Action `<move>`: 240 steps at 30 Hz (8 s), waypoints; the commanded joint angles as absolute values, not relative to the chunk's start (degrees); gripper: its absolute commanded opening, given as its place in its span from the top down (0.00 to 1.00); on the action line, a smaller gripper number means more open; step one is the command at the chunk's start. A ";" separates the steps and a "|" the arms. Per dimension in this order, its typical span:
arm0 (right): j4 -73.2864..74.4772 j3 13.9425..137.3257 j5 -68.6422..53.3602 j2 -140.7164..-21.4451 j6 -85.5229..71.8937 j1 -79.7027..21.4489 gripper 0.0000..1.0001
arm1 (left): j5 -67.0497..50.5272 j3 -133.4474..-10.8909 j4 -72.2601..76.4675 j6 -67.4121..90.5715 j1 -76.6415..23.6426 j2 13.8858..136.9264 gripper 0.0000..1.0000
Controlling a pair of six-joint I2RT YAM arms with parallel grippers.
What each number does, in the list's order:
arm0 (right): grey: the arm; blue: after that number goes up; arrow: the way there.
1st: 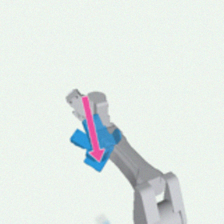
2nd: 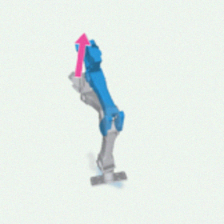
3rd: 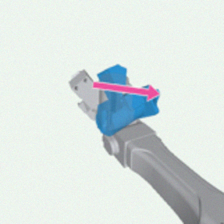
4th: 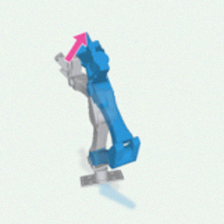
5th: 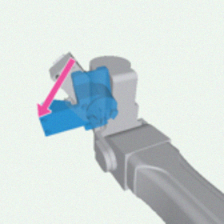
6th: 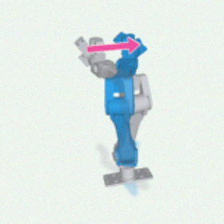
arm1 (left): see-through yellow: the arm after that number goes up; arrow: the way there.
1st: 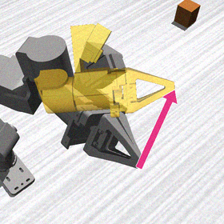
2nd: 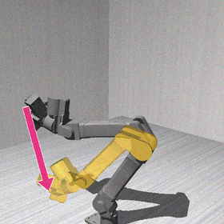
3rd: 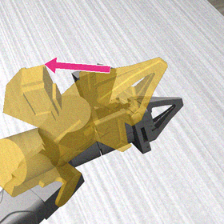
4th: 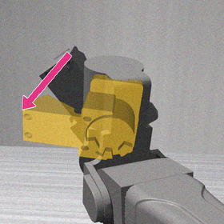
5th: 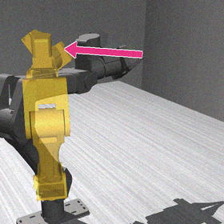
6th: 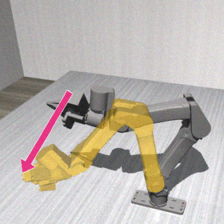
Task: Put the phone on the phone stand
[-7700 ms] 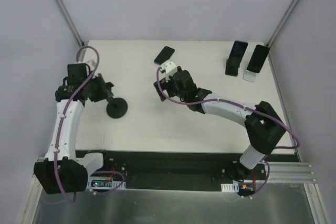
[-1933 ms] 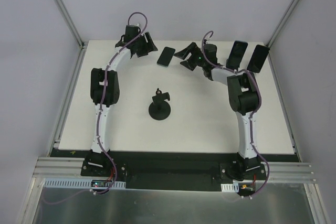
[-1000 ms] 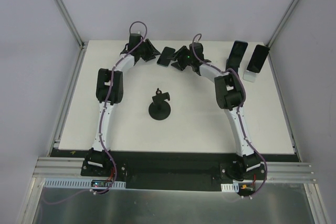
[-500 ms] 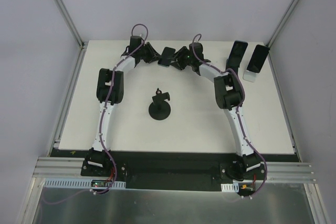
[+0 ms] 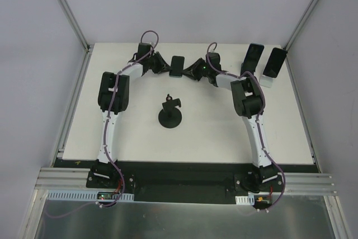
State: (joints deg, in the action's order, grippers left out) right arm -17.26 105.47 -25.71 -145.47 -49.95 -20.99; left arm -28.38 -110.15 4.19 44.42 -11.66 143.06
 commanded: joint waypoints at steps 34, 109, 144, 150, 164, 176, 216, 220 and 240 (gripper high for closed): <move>-46.31 68.91 -37.62 -121.28 -47.10 -11.25 0.28 | -4.85 -104.67 -32.41 -2.98 -21.97 127.52 0.01; -43.07 81.91 -37.00 -132.36 -60.02 -21.97 0.25 | -5.36 -107.76 -35.07 -2.02 -23.91 120.24 1.00; -56.77 84.91 -39.37 -137.55 -73.74 -23.64 0.81 | -9.05 -106.43 -31.99 -0.09 -26.28 119.62 1.00; -62.05 82.80 -38.41 -135.44 -75.67 -23.12 0.99 | -9.23 -107.31 -31.82 3.60 -26.46 118.92 0.90; -54.43 69.45 -33.66 -115.24 -63.91 -9.50 0.99 | 4.21 -93.97 -29.18 20.29 -25.93 90.56 0.07; -39.83 44.85 -27.53 -78.08 -51.15 -9.40 0.99 | -26.42 -53.39 13.94 48.40 -25.84 59.89 0.07; -24.61 37.71 3.34 -31.91 -45.79 -31.99 0.99 | 0.79 -32.52 49.83 52.64 -59.41 55.72 0.44; -23.03 38.67 4.39 -30.32 -44.65 -31.90 0.99 | 1.75 -32.17 50.18 54.23 -59.33 56.52 0.44; -28.56 30.59 2.28 -26.46 -50.62 -32.08 0.99 | -6.06 -35.33 77.69 54.85 -59.33 69.96 0.62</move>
State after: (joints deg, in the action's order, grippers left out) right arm -20.95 31.94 2.52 -28.82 -48.18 -31.77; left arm -3.73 -32.88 67.20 55.29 -59.20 69.97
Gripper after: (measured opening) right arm 0.081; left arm 0.412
